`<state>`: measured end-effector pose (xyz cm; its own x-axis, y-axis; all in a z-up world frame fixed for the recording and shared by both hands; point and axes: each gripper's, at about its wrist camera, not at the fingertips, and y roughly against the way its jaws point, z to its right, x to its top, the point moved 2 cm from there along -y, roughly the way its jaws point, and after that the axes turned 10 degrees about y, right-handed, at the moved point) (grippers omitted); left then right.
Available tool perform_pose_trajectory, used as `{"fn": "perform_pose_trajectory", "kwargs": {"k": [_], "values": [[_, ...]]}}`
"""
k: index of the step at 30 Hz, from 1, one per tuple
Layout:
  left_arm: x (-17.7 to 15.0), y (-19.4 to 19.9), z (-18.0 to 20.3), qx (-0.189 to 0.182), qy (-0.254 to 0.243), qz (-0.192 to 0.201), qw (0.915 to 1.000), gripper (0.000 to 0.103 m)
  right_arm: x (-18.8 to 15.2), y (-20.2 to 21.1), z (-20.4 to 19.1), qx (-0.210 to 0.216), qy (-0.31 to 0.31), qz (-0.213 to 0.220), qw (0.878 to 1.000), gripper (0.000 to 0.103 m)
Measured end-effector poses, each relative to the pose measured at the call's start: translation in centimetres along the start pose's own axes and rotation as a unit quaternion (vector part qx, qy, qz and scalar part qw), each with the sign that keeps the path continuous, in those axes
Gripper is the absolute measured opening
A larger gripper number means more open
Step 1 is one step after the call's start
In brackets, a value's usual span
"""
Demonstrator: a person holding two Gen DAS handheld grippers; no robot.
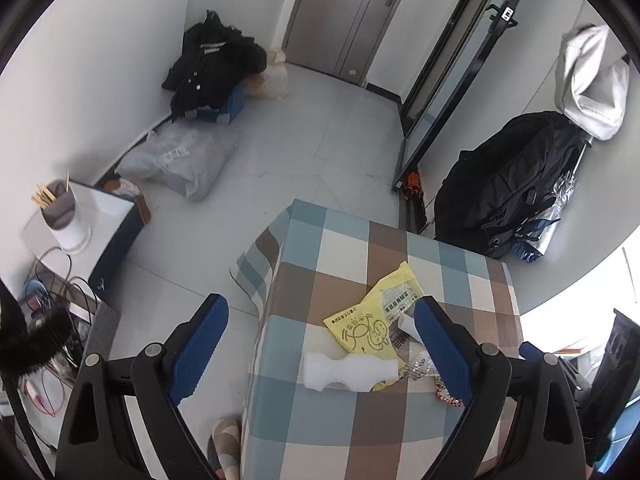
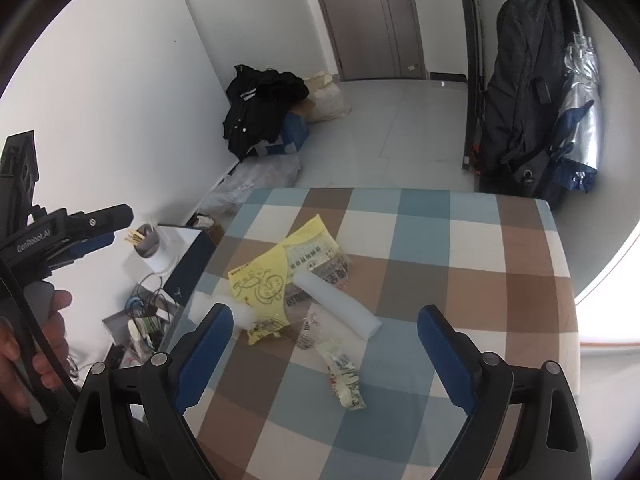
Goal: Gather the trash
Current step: 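Close the right tool on the clear wrapper with yellow label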
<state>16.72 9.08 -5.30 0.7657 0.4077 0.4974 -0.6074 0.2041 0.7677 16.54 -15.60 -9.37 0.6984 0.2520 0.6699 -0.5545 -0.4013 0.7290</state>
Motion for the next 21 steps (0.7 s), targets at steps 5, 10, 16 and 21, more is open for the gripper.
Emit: {"fn": "perform_pose_trajectory", "kwargs": {"k": [5, 10, 16, 21], "values": [[0.2, -0.7, -0.3, -0.001, 0.013, -0.015, 0.9998, 0.092, -0.6, -1.9, 0.0, 0.011, 0.015, -0.025, 1.0, 0.094], [0.1, -1.3, -0.3, 0.006, 0.01, -0.028, 0.9995, 0.092, -1.9, -3.6, -0.4, 0.027, 0.025, -0.052, 0.998, 0.093], [0.1, -1.9, -0.5, 0.015, 0.009, -0.037, 0.9991, 0.092, -3.2, -5.1, -1.1, 0.034, 0.057, -0.083, 0.994, 0.077], [0.2, -2.3, -0.7, 0.021, 0.013, -0.042, 0.9988, 0.092, -4.1, -5.6, -0.5, 0.04, 0.051, -0.102, 0.993, 0.067]]}}
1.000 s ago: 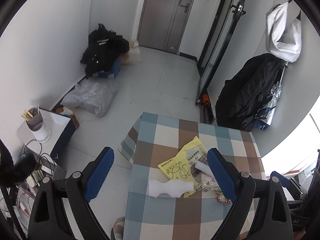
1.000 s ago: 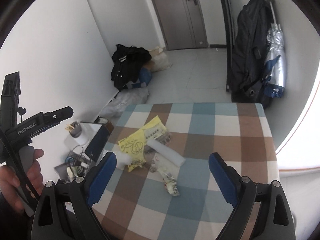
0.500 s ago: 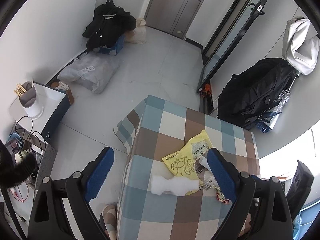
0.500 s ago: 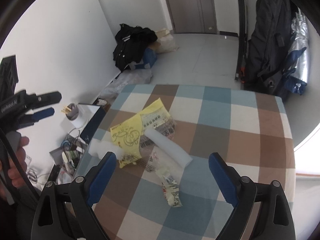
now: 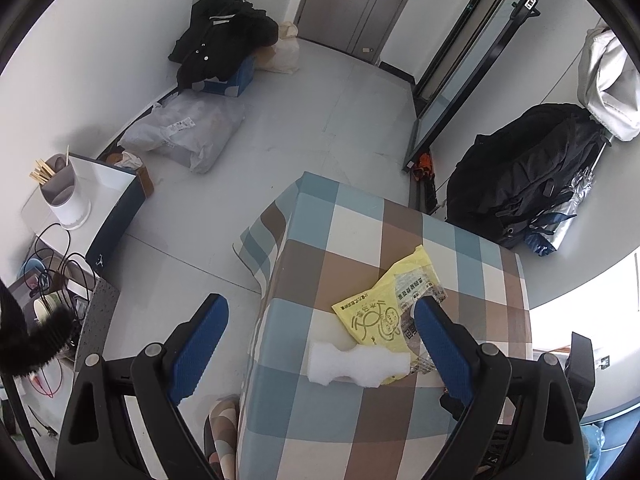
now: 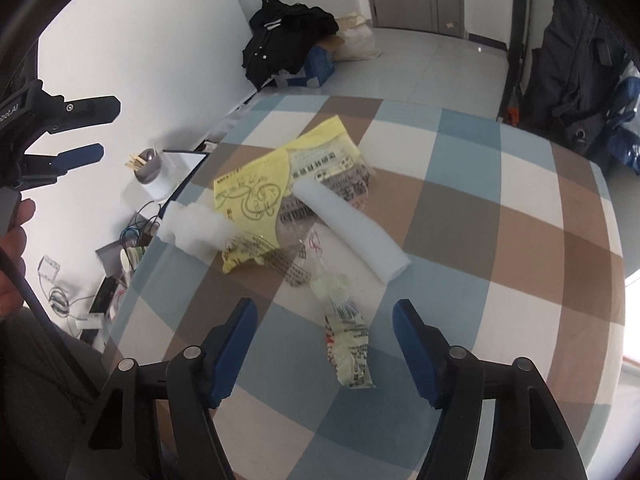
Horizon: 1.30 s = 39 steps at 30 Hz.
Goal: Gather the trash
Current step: 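Close the right tool on the clear wrapper with yellow label, then close the left tool on the white foam piece while the right tool holds the wrapper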
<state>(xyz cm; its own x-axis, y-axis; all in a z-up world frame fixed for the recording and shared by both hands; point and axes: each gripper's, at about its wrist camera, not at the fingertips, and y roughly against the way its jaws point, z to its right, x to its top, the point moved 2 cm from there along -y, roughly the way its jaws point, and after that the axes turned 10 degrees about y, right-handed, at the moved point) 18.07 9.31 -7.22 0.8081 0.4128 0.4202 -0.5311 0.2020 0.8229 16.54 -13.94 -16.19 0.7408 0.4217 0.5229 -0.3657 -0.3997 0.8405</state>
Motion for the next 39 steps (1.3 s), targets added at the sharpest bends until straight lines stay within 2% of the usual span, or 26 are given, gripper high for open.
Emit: {"fn": "perform_pose_trajectory", "kwargs": {"k": [2, 6, 8, 10, 15, 20, 27, 39], "values": [[0.0, -0.2, 0.0, 0.001, 0.0, -0.004, 1.0, 0.092, -0.3, -0.4, 0.2, 0.0, -0.001, -0.01, 1.0, 0.056], [-0.1, -0.5, 0.1, 0.006, -0.004, -0.007, 0.9999, 0.092, -0.9, -0.7, 0.1, -0.003, 0.005, -0.022, 1.0, 0.042], [-0.2, -0.6, 0.1, 0.01, -0.006, -0.009, 0.9999, 0.092, -1.1, -0.6, 0.0, -0.008, 0.013, -0.023, 1.0, 0.03], [-0.2, -0.8, 0.1, 0.011, -0.006, -0.011, 0.9999, 0.092, -1.3, -0.6, 0.0, -0.01, 0.017, -0.026, 0.999, 0.022], [-0.5, -1.3, 0.2, 0.008, -0.01, -0.024, 0.9996, 0.092, -1.5, -0.4, 0.4, -0.008, 0.01, -0.02, 1.0, 0.022], [-1.2, -2.6, 0.7, -0.009, -0.011, -0.066, 0.9977, 0.092, -1.6, 0.5, 0.8, 0.0, 0.002, -0.007, 1.0, 0.021], [-3.3, -5.5, 2.1, 0.014, -0.038, -0.122, 0.9917, 0.092, -2.0, 1.7, 2.1, -0.001, -0.018, 0.005, 1.0, 0.021], [-4.9, -7.8, 2.6, 0.049, -0.046, -0.155, 0.9857, 0.092, -2.7, 3.3, 3.3, 0.008, -0.038, 0.021, 0.999, 0.021]]}}
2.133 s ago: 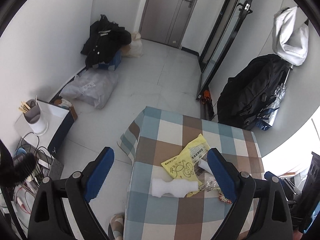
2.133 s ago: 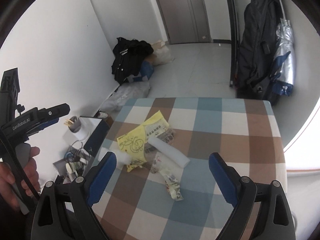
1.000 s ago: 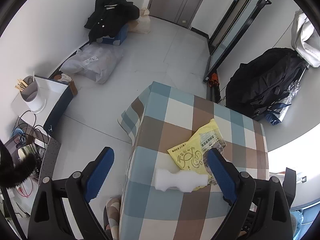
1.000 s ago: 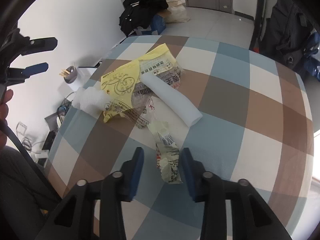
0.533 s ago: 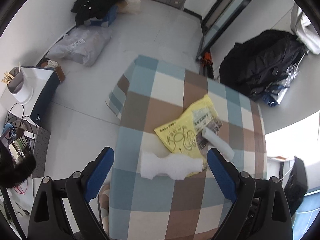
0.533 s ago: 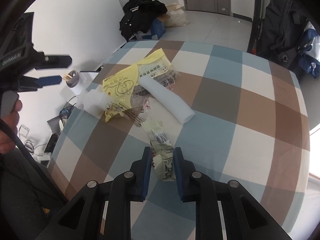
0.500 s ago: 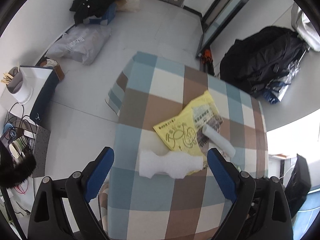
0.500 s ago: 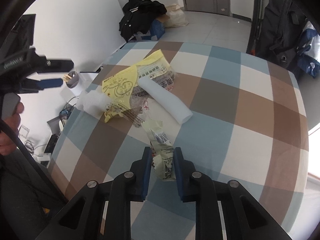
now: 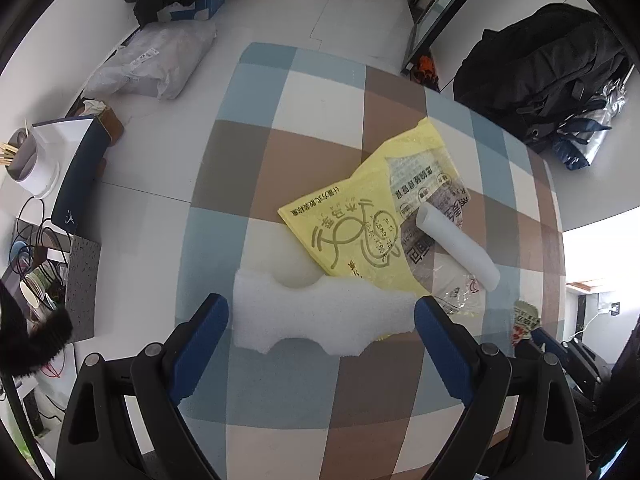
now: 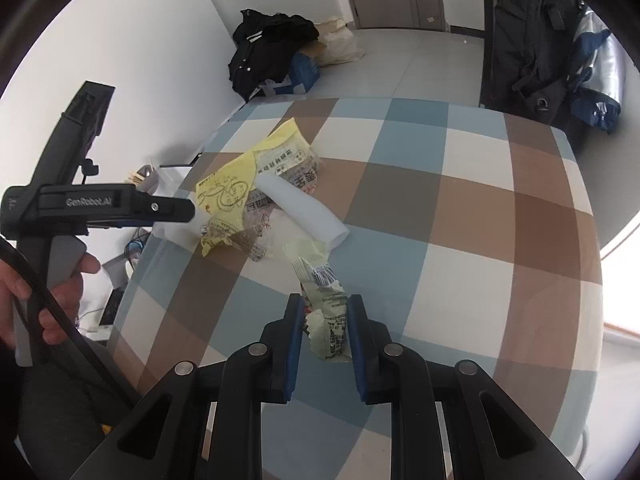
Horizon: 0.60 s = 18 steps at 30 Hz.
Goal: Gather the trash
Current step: 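Close the left tool on the white foam piece while the right tool holds the wrapper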
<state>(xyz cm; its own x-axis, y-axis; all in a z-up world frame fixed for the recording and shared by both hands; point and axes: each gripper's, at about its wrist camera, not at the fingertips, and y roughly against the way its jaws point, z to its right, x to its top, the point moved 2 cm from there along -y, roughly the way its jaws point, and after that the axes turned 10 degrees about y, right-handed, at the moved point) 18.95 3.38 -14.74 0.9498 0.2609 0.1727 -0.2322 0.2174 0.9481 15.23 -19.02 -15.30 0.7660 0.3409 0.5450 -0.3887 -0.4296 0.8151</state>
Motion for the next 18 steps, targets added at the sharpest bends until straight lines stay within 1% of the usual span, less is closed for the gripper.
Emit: {"fn": "perform_pose_trajectory", "kwargs": {"k": [2, 7, 13, 16, 18], "values": [[-0.1, -0.3, 0.2, 0.002, -0.002, -0.004, 1.0, 0.092, 0.0, 0.2, 0.2, 0.001, -0.004, 0.002, 1.0, 0.021], [-0.2, -0.6, 0.5, 0.006, -0.006, -0.001, 1.0, 0.092, -0.1, 0.6, 0.4, 0.003, -0.008, 0.007, 1.0, 0.021], [-0.3, 0.0, 0.7, 0.007, -0.01, 0.019, 0.9997, 0.092, -0.2, 1.0, 0.5, 0.005, -0.009, 0.011, 1.0, 0.021], [-0.3, 0.2, 0.8, 0.005, -0.014, 0.029, 0.9995, 0.09, -0.2, 1.1, 0.5, 0.004, -0.009, 0.012, 1.0, 0.021], [-0.3, 0.4, 1.0, 0.01, -0.019, 0.038, 0.9991, 0.09, -0.2, 1.1, 0.5, 0.004, -0.01, 0.011, 1.0, 0.021]]}}
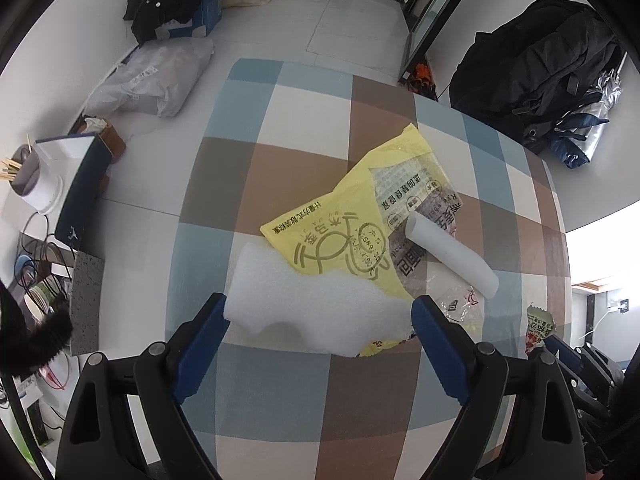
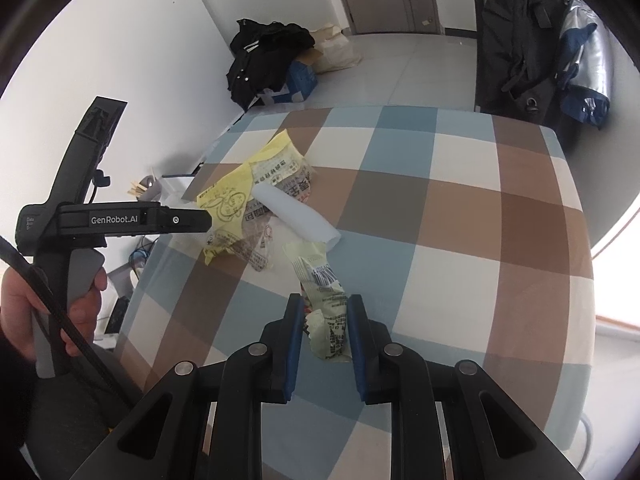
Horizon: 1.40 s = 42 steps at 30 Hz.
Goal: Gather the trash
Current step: 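Close the left tool on the white foam piece while the right tool holds the wrapper, then carry the foam piece and clear wrapper in both tools over the white bin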
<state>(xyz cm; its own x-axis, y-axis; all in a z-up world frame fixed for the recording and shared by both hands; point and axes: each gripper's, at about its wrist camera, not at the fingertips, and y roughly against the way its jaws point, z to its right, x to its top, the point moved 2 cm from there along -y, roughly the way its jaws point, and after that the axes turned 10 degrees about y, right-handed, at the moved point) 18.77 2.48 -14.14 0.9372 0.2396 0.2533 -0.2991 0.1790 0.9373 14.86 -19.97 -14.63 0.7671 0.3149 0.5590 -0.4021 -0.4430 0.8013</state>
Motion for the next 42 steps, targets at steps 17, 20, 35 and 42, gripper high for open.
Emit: {"fn": "perform_pose_trajectory", "kwargs": {"k": [17, 20, 35, 42], "values": [[-0.2, 0.8, 0.3, -0.024, -0.025, 0.012, 0.9993, 0.047, 0.1, -0.6, -0.3, -0.003, 0.003, -0.007, 1.0, 0.021], [-0.1, 1.2, 0.3, -0.029, -0.023, 0.018, 0.9992, 0.041, 0.1, -0.7, -0.3, -0.004, 0.002, -0.008, 1.0, 0.021], [-0.4, 2.7, 0.5, -0.067, -0.003, 0.038, 0.997, 0.024, -0.4, 0.1, -0.1, -0.011, -0.008, -0.002, 1.0, 0.021], [-1.2, 3.9, 1.3, -0.076, -0.016, 0.06, 0.9951, 0.022, -0.8, 1.0, -0.2, -0.011, -0.008, 0.007, 1.0, 0.021]]}}
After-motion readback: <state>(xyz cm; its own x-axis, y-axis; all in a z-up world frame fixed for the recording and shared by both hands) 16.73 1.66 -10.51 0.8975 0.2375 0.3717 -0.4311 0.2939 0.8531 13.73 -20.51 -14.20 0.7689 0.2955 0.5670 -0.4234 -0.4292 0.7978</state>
